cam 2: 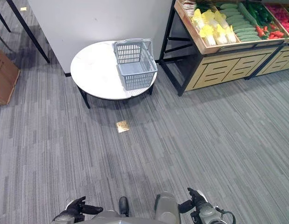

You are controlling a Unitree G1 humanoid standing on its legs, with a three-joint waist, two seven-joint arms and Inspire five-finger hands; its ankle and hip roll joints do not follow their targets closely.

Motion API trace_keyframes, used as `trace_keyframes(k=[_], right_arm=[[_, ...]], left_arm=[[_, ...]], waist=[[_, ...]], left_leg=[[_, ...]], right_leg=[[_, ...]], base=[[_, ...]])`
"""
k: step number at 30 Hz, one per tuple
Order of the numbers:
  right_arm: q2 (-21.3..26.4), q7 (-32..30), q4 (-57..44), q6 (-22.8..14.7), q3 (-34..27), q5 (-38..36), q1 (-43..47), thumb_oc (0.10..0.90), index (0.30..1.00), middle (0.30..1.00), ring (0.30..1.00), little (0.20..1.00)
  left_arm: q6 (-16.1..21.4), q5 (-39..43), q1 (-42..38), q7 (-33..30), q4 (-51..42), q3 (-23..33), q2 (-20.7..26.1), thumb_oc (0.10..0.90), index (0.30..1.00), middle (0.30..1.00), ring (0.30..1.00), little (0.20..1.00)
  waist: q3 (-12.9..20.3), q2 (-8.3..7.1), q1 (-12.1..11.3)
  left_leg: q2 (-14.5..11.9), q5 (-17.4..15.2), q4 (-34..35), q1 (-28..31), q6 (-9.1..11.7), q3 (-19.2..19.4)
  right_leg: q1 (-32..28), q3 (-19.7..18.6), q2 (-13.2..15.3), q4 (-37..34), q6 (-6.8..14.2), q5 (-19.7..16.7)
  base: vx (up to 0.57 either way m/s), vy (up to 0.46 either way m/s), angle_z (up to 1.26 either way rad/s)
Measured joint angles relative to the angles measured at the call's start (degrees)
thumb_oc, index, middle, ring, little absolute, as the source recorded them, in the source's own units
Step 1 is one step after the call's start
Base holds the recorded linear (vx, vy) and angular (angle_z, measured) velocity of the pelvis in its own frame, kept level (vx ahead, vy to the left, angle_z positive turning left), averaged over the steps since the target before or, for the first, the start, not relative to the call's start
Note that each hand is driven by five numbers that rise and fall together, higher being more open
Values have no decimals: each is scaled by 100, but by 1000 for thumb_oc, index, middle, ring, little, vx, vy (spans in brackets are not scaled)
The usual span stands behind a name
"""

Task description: Get the vegetables into the basket

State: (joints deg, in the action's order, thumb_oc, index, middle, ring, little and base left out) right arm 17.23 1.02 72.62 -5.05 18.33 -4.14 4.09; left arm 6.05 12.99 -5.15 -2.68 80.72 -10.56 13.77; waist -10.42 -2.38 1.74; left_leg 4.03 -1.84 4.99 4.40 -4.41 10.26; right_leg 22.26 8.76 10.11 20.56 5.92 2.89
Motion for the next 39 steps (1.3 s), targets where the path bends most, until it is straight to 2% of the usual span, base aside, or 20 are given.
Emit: trace_keyframes(k=[1,2,4,6,8,10,14,19,20,22,23,25,27,28,31,32,33,36,37,39], right_arm=[[-35,2,-23,9,-3,-3,-1,900,1000,1000,1000,1000],[-104,9,-6,42,-2,-3,-54,900,1000,1000,1000,1000],[-129,43,4,55,-7,-3,-4,900,1000,1000,1000,1000],[-177,80,6,75,-6,-1,-7,900,1000,1000,1000,1000],[-105,100,27,119,-10,48,0,900,1000,1000,1000,1000],[-19,112,39,122,-6,52,159,900,1000,1000,1000,1000],[99,105,-151,-67,-16,-35,388,900,1000,1000,1000,1000],[103,103,-190,-103,-7,-79,432,900,1000,1000,1000,1000],[100,99,-108,-104,-12,-83,424,900,1000,1000,1000,1000],[90,92,43,-54,-10,-85,428,900,1000,1000,1000,1000],[85,92,158,-48,-12,-90,413,900,1000,1000,1000,1000],[55,88,253,-31,-32,-91,387,900,1000,1000,1000,1000],[34,86,297,-17,-31,-90,360,900,1000,1000,1000,1000],[46,75,293,-18,-23,-87,251,900,1000,1000,1000,1000],[147,47,263,-50,-24,-81,158,900,1000,1000,1000,1000],[177,39,260,-45,-47,-73,-11,900,1000,1000,1000,1000],[59,40,294,-40,-152,-56,-139,900,1000,1000,1000,1000],[48,8,321,-41,-366,-32,-240,900,1000,1000,1000,1000],[18,-10,230,-32,-456,-46,-220,900,1000,1000,1000,1000],[-138,-6,193,10,-414,-78,-263,900,1000,1000,1000,1000]], left_arm=[[-20,-79,28,-5,87,12,31,900,1000,1000,1000,1000],[-65,-131,23,2,92,4,28,900,1000,1000,1000,1000],[-41,-188,47,4,68,11,-21,900,1000,1000,1000,1000],[-43,-190,61,16,73,1,-83,900,1000,1000,1000,1000],[-43,-195,161,41,28,6,-220,900,1000,1000,1000,1000],[-34,-221,168,69,52,184,-297,900,1000,1000,1000,1000],[56,-225,0,55,-47,232,-287,900,1000,1000,1000,1000],[62,-224,-204,52,-137,122,-377,900,1000,1000,1000,1000],[50,-223,-241,56,-158,122,-409,900,1000,1000,1000,1000],[56,-180,-248,63,-213,112,-424,900,1000,1000,1000,1000],[85,-161,-281,61,-281,92,-401,900,1000,1000,1000,1000],[80,-166,-322,55,-316,112,-335,900,1000,1000,1000,1000],[77,-165,-331,42,-312,108,-296,900,1000,1000,1000,1000],[79,-149,-320,38,-333,114,-274,900,1000,1000,1000,1000],[105,-125,-226,32,-365,122,-338,900,1000,1000,1000,1000],[96,-124,-163,40,-334,109,-398,900,1000,1000,1000,1000],[89,-129,-172,42,-312,95,-341,900,1000,1000,1000,1000],[71,-190,-102,38,-177,-89,-262,900,1000,1000,1000,1000],[65,-193,-83,34,-126,-108,-198,900,1000,1000,1000,1000],[55,-291,-36,17,-99,-109,30,900,1000,1000,1000,1000]], waist=[[-1,-48,59],[-33,-41,153],[-74,0,242],[-81,-15,330],[-101,147,345],[-95,271,217],[-84,253,245],[-96,234,232],[-109,198,231],[-125,162,197],[-172,69,163],[-201,22,142],[-207,35,121],[-199,112,64],[-120,324,111],[-64,423,169],[-34,242,233],[7,234,286],[37,210,265],[174,-27,244]], left_leg=[[70,-117,-3,164,106,-95],[103,-184,-5,390,201,-209],[48,-371,-34,727,487,-259],[-62,-581,-50,1231,797,-503],[-380,-620,-375,1552,887,-535],[-640,-343,-1392,1292,1183,-525],[-802,-327,-1983,814,1265,-778],[-922,337,-3192,151,1620,-1006],[-902,548,-3751,-135,1623,-965],[-904,160,-3840,-352,1580,-878],[-771,-182,-3323,-645,1408,-872],[-806,-204,-2216,-946,1269,-712],[-924,85,-1055,-1020,1227,-596],[-1107,619,-77,-1139,1299,-590],[-1301,1032,-24,-1172,1234,-641],[-1237,1289,27,-968,1015,-587],[-919,1110,42,-799,806,-452],[-575,736,43,-386,440,-87],[-519,698,8,-340,336,5],[-352,581,11,-326,144,21]], right_leg=[[-50,89,-90,-1373,-3,-355],[-18,198,-157,-1948,-102,-695],[95,153,-328,-2048,-58,-1064],[-72,48,-421,-1925,-67,-1068],[-444,-43,-654,-1586,-469,-1367],[-753,54,-918,-1493,-918,-1152],[-1069,18,-976,-1577,-1235,-861],[-1702,131,-1028,-1895,-1186,-574],[-1950,112,-992,-2168,-1203,-559],[-2115,110,-939,-2299,-1195,-573],[-2195,90,-837,-2401,-1205,-545],[-2346,45,-797,-2560,-1155,-516],[-2433,-10,-810,-2563,-1008,-464],[-2540,-137,-876,-2557,-887,-426],[-2795,-625,-893,-2556,-642,-279],[-2958,-749,-833,-2555,-460,-163],[-2994,-612,-512,-2406,-384,-163],[-2709,-539,-118,-1397,-283,-104],[-2352,-562,-4,-777,-36,88],[-2175,-563,118,-865,174,155]], base=[[409,-71,66],[453,-81,81],[496,-133,86],[439,-191,115],[439,-316,85],[350,-337,-7],[235,-231,-1],[176,-155,14],[194,-101,20],[210,-63,11],[231,17,6],[263,85,-9],[224,143,-36],[224,166,-68],[179,237,-93],[138,320,-81],[134,387,-41],[71,299,-52],[55,237,-44],[49,240,-10]])
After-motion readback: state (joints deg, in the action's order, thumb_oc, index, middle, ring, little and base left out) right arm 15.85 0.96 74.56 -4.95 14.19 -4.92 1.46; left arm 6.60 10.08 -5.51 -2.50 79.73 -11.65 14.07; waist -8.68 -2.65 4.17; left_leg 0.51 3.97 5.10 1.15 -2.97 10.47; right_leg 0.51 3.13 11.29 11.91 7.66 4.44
